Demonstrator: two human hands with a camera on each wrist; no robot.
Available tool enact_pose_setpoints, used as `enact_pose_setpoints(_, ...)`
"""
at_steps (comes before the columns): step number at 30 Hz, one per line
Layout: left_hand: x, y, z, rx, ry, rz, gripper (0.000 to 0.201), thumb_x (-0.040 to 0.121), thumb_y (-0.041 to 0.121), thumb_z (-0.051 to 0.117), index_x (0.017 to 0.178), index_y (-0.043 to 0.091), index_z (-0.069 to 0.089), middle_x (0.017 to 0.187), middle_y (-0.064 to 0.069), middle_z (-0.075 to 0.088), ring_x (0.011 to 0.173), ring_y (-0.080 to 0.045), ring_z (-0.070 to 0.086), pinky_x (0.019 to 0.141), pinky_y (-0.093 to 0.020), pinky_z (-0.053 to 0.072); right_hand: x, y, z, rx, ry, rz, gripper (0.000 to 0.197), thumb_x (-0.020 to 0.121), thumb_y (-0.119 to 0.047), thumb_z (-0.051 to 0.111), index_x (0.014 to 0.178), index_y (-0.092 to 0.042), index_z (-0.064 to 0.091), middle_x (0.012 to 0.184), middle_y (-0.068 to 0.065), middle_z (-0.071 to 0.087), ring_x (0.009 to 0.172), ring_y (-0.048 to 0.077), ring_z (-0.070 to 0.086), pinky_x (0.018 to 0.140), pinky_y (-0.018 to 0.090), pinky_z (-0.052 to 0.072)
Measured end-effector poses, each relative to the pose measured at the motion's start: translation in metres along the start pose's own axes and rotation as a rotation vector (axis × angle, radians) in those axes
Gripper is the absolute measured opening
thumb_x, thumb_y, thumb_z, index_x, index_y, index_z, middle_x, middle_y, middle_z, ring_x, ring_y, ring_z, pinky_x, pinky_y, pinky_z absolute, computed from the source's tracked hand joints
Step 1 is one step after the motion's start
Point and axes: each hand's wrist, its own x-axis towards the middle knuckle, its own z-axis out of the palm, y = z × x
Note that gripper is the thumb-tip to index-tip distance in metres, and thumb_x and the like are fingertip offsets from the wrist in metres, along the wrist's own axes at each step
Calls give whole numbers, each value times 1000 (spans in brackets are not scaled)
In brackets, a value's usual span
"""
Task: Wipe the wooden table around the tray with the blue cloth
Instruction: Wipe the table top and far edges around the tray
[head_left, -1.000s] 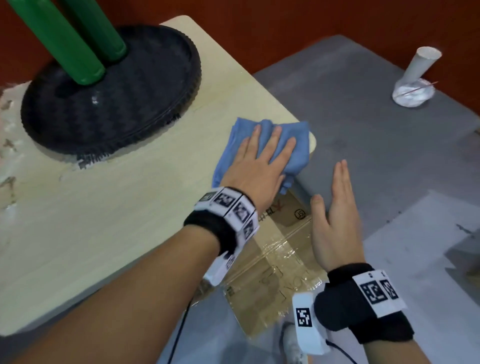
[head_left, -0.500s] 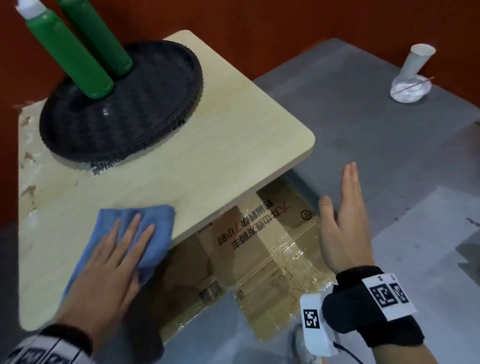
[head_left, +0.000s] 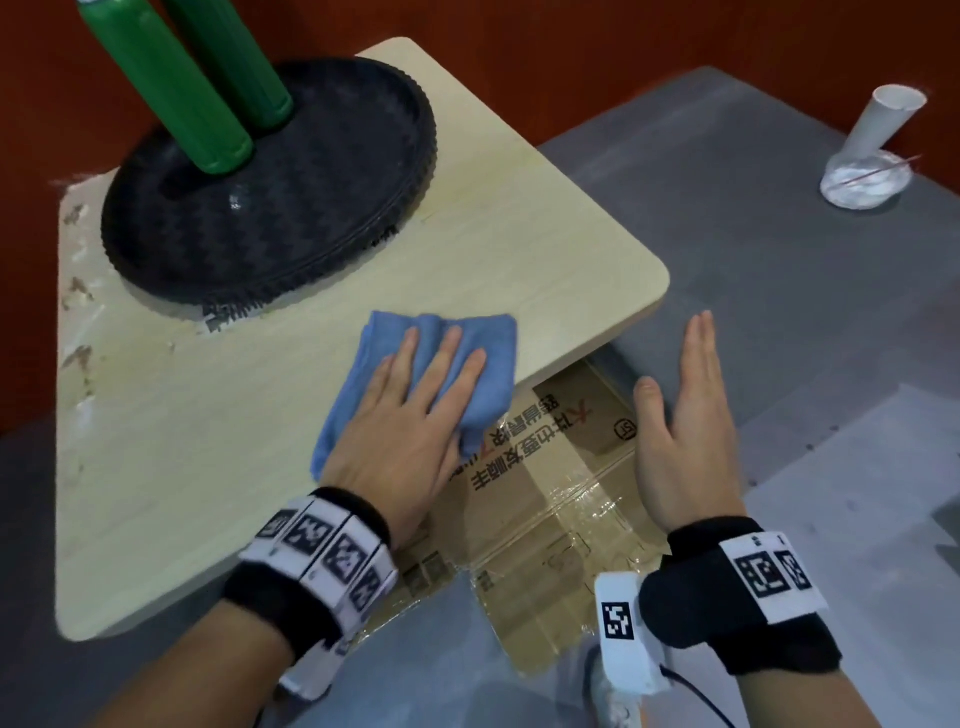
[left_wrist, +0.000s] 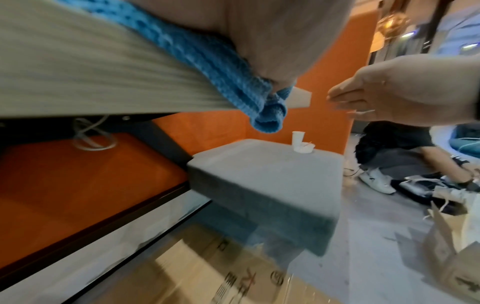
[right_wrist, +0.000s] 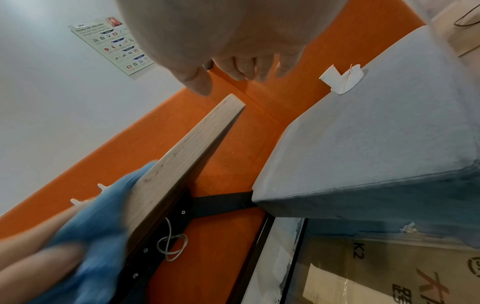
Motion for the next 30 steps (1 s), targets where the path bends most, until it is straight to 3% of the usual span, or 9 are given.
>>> enact_pose_setpoints(3, 34, 28, -17, -22, -3, 30, 65, 89, 38, 23, 149, 15, 27, 156, -11, 25, 142, -39, 24, 112, -49, 26, 4, 7, -5, 16, 22, -4, 63, 101, -22, 37, 153, -17, 3, 161, -8, 0, 146, 0, 0, 119, 25, 6)
enact_pose_setpoints(7, 79, 62, -25, -34, 35, 40, 63, 98, 34, 28, 152, 23, -2, 161, -3, -8, 147, -32, -9, 119, -43, 2, 5, 15, -11, 25, 41, -10, 64, 99, -23, 36, 153, -16, 5, 161, -7, 1, 146, 0, 1, 119, 26, 7)
enact_pose_setpoints(10, 93, 70, -28, -8, 58, 56, 62, 99, 33, 28, 152, 24, -4, 160, -2, -10, 147, -30, -10, 121, -43, 2, 2, 16, -14, 19, 54, -5, 66, 96, -27, 35, 153, -16, 5, 161, -7, 1, 146, 1, 1, 119, 27, 7)
enact_pose_setpoints(15, 13, 9, -10, -45, 71, 80, 61, 95, 34, 19, 153, 22, 3, 161, -1, -2, 148, -21, -3, 120, -40, 9, -2, 10, -15, -7, 28, 2, 63, 101, -24, 36, 153, -17, 3, 161, -8, -1, 146, 1, 0, 120, 30, 7)
enact_pose_setpoints(18, -59, -43, 6, -41, -14, 25, 63, 96, 39, 22, 153, 22, 4, 161, -1, 2, 149, -22, 1, 117, -41, 10, -5, 8, -12, -8, 12, 7, 63, 101, -25, 35, 153, -19, 1, 161, -10, -3, 145, -1, -2, 120, 29, 6)
enact_pose_setpoints(20, -76, -56, 8, -46, -66, 20, 62, 97, 43, 18, 153, 22, 1, 161, -2, 3, 148, -24, 5, 117, -42, 11, -6, 6, -10, -9, -4, 10, 63, 101, -27, 35, 153, -20, 0, 161, -12, -5, 145, -2, -3, 119, 28, 6)
enact_pose_setpoints(25, -41, -31, 6, -55, 22, 1, 65, 94, 40, 23, 153, 22, 0, 160, -4, 4, 148, -26, 6, 119, -38, 6, -1, 3, -7, -10, -1, 1, 63, 101, -26, 34, 153, -20, 0, 161, -12, -5, 145, -3, -3, 119, 27, 6)
enact_pose_setpoints(27, -13, -12, 4, -45, 58, -10, 65, 93, 38, 23, 153, 22, 3, 160, -4, 5, 147, -29, 8, 120, -41, 13, 4, 3, -7, -4, 9, -1, 63, 101, -25, 35, 153, -19, 1, 161, -11, -4, 145, -2, -3, 119, 25, 6)
enact_pose_setpoints(30, 32, 21, -6, 9, 65, 18, 63, 90, 36, 26, 149, 16, 21, 156, -9, 24, 142, -34, 27, 112, -46, 28, 12, 9, -8, 11, 28, 6, 63, 101, -23, 37, 153, -19, 3, 161, -11, -2, 145, -3, -2, 119, 24, 6)
